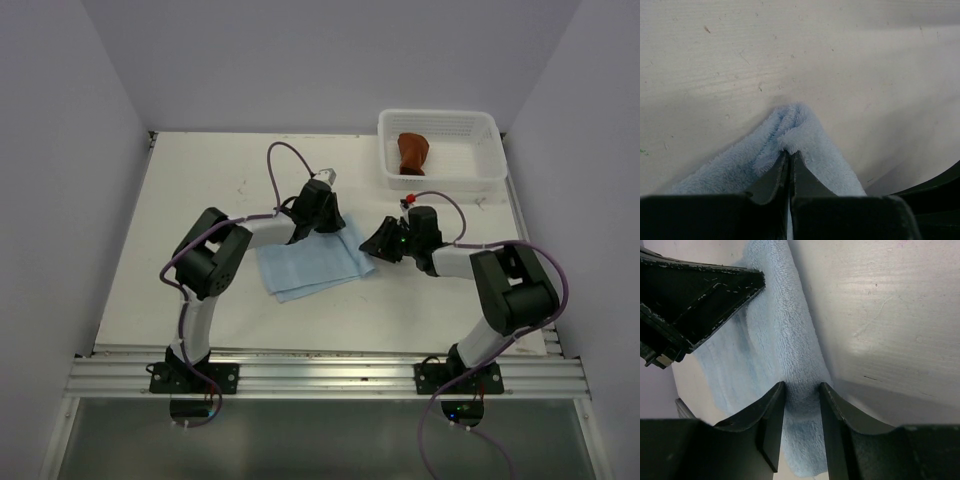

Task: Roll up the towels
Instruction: Roll the towel

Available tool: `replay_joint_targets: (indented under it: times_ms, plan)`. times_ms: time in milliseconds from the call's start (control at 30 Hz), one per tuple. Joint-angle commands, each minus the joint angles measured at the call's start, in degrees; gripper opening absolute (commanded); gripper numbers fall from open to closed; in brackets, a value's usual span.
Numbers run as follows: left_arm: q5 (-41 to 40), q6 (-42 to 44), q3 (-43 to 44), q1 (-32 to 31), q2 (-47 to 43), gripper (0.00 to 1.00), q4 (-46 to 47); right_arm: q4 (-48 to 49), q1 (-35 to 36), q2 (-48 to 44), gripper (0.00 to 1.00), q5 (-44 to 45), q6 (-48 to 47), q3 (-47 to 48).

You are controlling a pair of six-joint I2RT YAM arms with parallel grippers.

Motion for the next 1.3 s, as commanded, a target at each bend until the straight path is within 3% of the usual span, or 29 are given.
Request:
replay_joint_targets:
  times_ms: [0,300,400,533,700,800,1267]
  plan:
    - [0.0,0.0,0.1,0.6,-2.7,0.00,0.9,2.2,0.1,1.4,0.36,-1.3,-2.6,0.7]
    - [-0.5,-1.8,2.6,0.6,-2.1,0.00,-2.0,0.5,2.0,0.4,0.00,1.8,-7.9,1.6]
    - [-0.4,-1.5,4.6,0.6,-2.6,0.02,-4.1,-2.6,4.0,-3.1,0.00,6.1,-11.7,2.0]
    - [-0.6,-1.4,6.2,1.0,-4.3,0.21,-6.9,-8.9,8.6,-7.5,0.00,21.0,-18.6,3.7]
    - [-0.4,-1.8,9.7,1.9,-5.5,0.32,-13.4,-13.9,12.3,-9.6,0.00,32.3,-23.9,5.7]
    - [-1.0,-1.5,11.6,2.3,-5.2,0.35,-16.9,-15.9,13.6,-9.1,0.00,36.5,-26.6,7.0]
    - [0.5,-1.9,11.2,3.1,-6.8,0.37,-16.7,-19.4,27.3,-2.5,0.00,59.5,-37.5,13.3]
